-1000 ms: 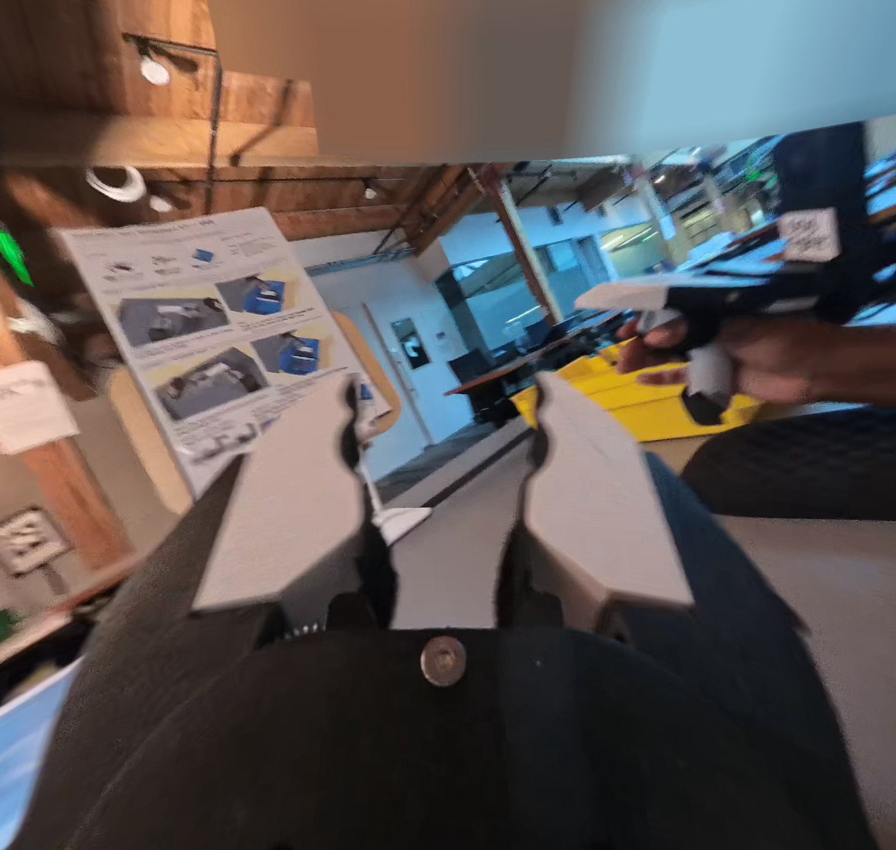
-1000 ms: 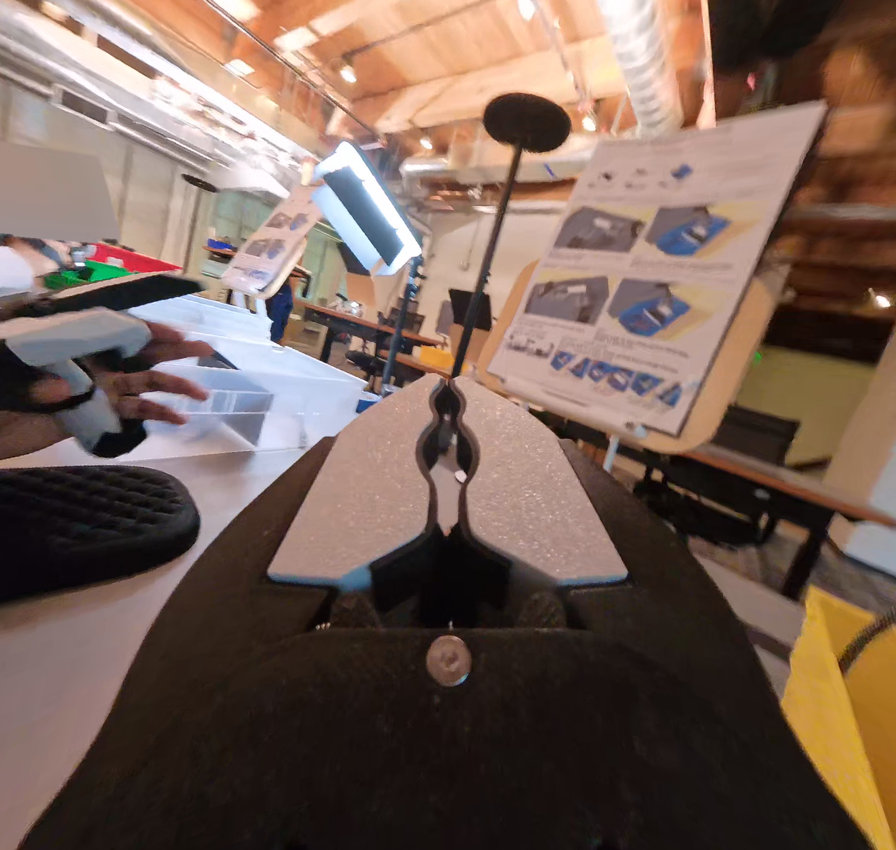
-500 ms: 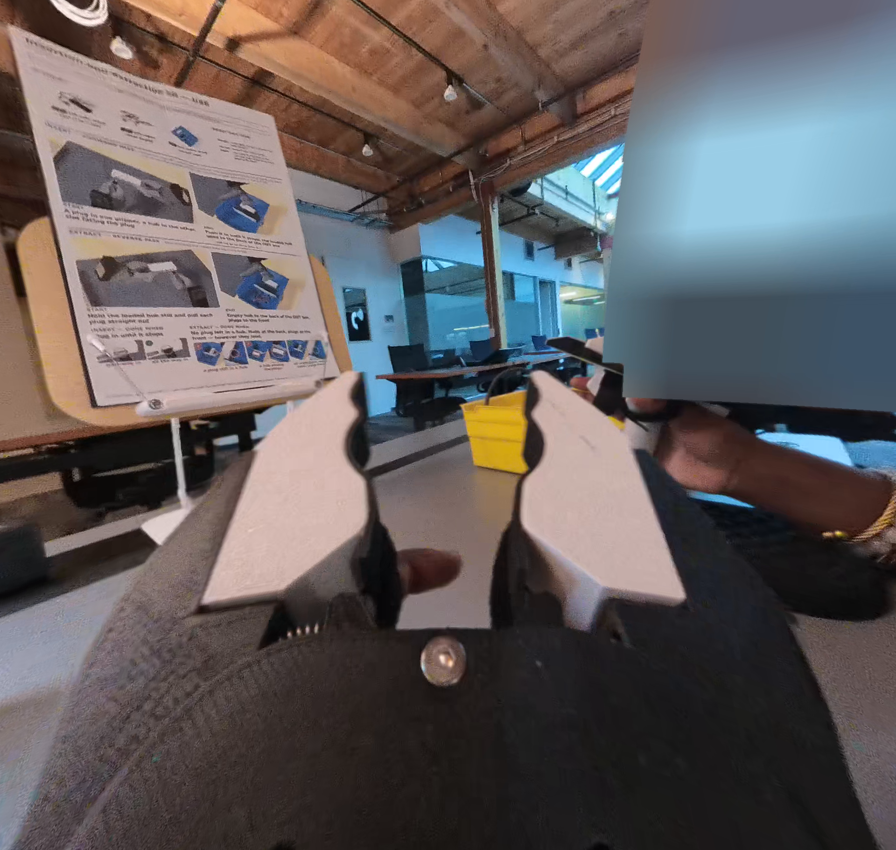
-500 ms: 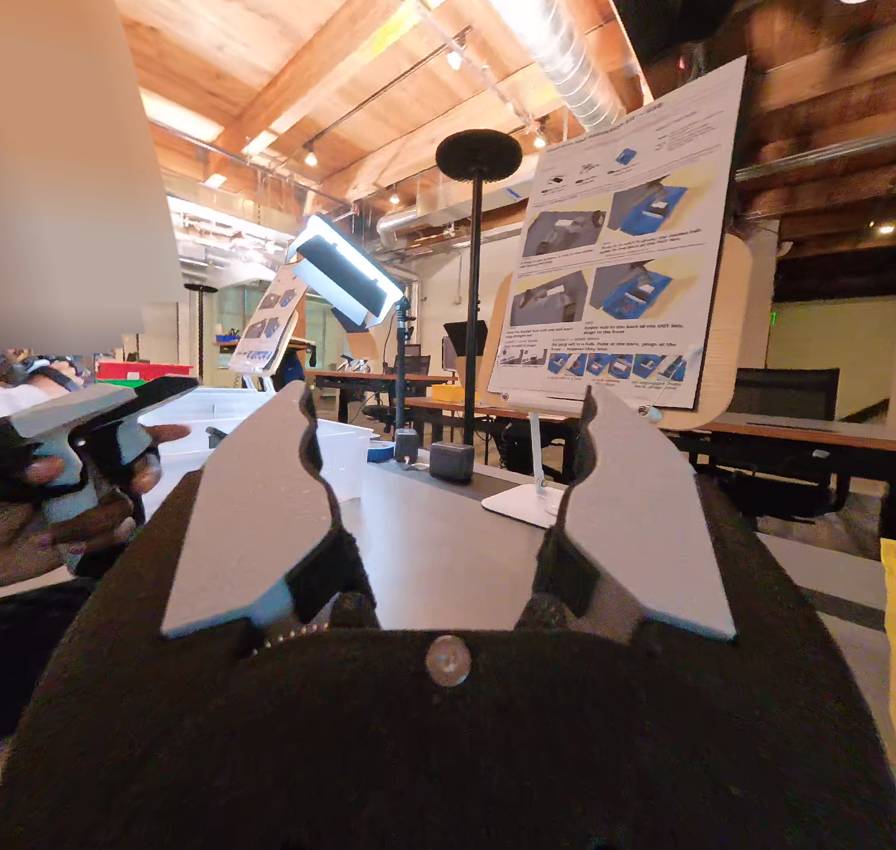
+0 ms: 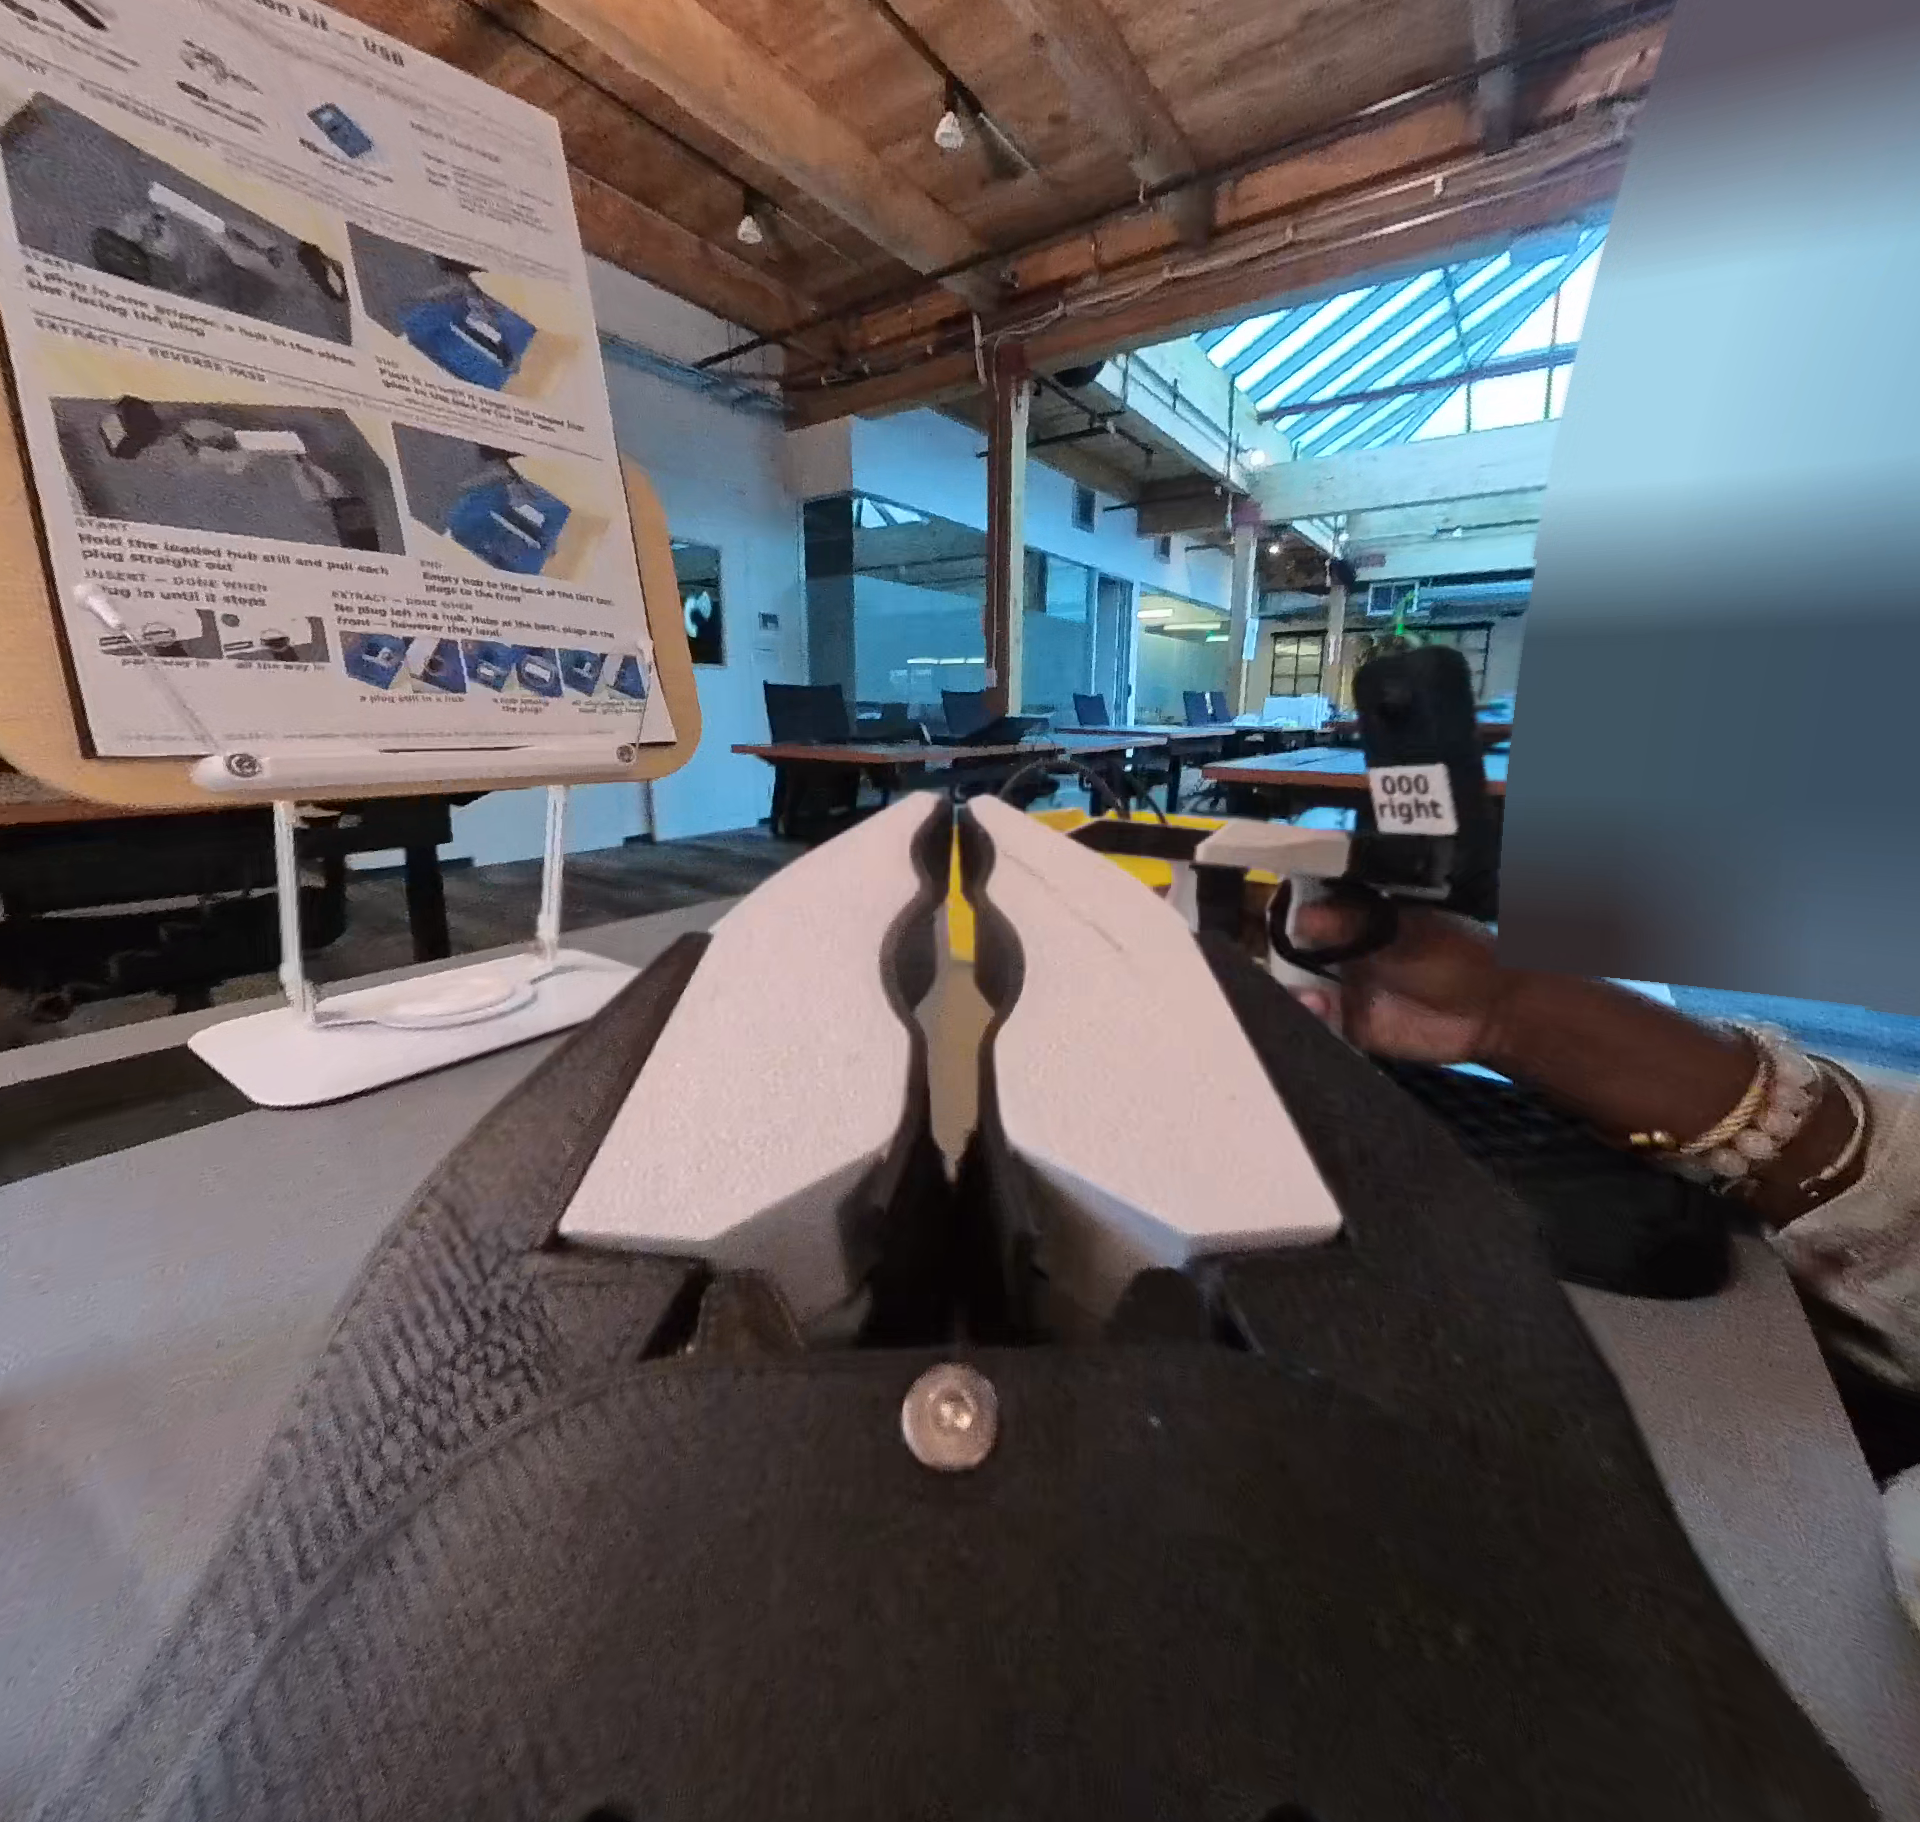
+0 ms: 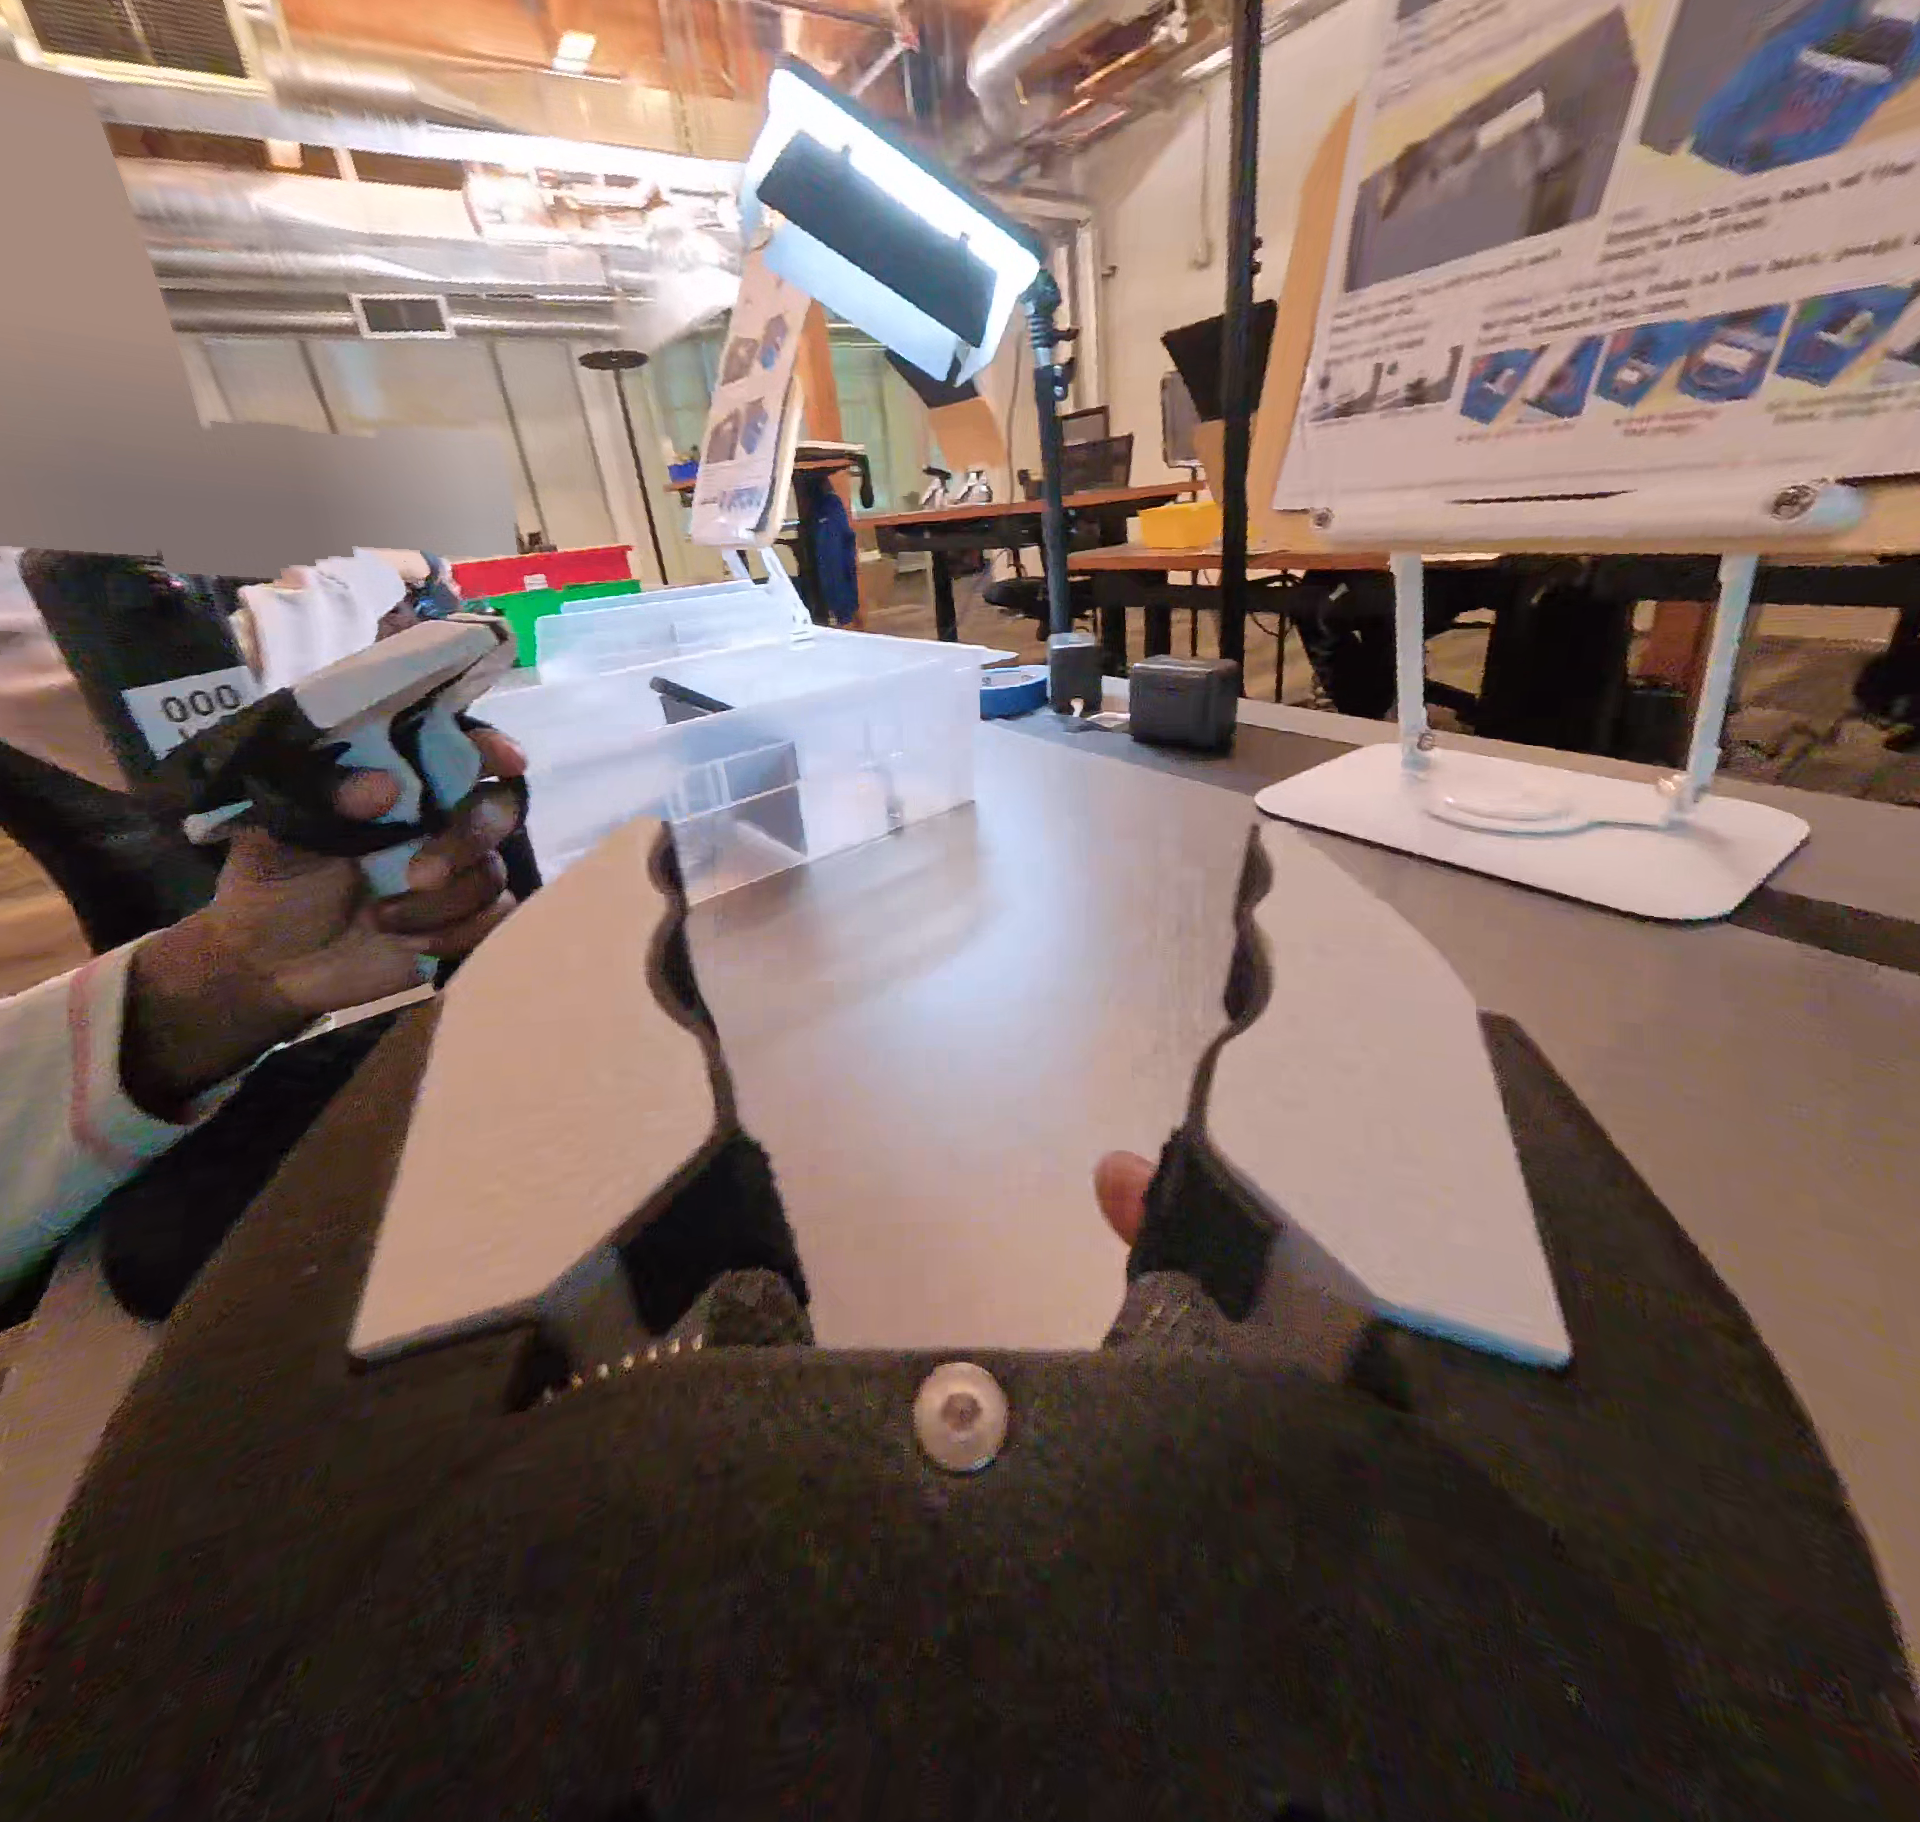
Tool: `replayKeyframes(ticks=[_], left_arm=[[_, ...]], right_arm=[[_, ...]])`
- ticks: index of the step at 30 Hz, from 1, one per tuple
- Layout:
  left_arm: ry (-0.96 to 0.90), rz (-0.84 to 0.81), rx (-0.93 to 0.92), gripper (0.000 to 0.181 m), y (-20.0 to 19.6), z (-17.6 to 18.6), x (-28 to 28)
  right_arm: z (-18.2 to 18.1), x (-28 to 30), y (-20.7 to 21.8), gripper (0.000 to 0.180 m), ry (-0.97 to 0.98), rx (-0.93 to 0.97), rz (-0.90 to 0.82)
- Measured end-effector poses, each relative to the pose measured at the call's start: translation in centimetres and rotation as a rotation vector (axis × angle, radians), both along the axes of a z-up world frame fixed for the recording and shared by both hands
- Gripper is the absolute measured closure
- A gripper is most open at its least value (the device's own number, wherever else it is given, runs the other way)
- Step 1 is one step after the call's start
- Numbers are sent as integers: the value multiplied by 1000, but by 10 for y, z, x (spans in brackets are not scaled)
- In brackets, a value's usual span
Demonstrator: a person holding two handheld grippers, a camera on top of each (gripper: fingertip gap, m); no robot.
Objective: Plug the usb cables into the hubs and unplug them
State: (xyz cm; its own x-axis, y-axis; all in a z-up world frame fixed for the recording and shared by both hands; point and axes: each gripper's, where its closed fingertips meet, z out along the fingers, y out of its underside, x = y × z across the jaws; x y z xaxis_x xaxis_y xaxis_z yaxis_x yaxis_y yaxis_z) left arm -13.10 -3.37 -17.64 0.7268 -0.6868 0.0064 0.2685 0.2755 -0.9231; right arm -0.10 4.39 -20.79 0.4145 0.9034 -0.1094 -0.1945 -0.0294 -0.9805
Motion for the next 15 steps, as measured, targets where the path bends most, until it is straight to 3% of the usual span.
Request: replayKeyframes(ticks=[1, 2, 3, 4, 7, 8, 9, 12, 13, 15], left_arm=[[27, 10, -23, 179, 3, -4, 2], [44, 15, -31, 169, 4, -7, 4], [39, 15, -26, 153, 4, -6, 6], [26, 22, -24, 138, 6, -5, 5], [88, 37, -93, 109, 15, -15, 4], [165, 10, -113, 130, 12, -19, 7], [247, -9, -115, 173, 7, -21, 7], [465, 141, -146, 179, 4, -12, -27], [560, 160, -154, 171, -1, -9, -41], [719, 275, -188, 139, -5, 3, -82]], right_arm=[[-1, 1, 3, 72, -2, -1, -24], [-2, 2, 5, 78, -12, -6, -38], [-4, 4, 0, 122, -52, -7, -14], [-3, 5, -11, 179, -93, 21, 46], [6, 7, -20, 180, -72, 115, 53], [2, 4, -21, 180, -90, 103, 72], [-6, 0, -19, 177, -115, 71, 87], [-25, -8, -11, 137, -178, -46, 83], [-25, -9, -11, 135, -186, -38, 82], [-19, -11, -24, 179, -190, 17, 141]])
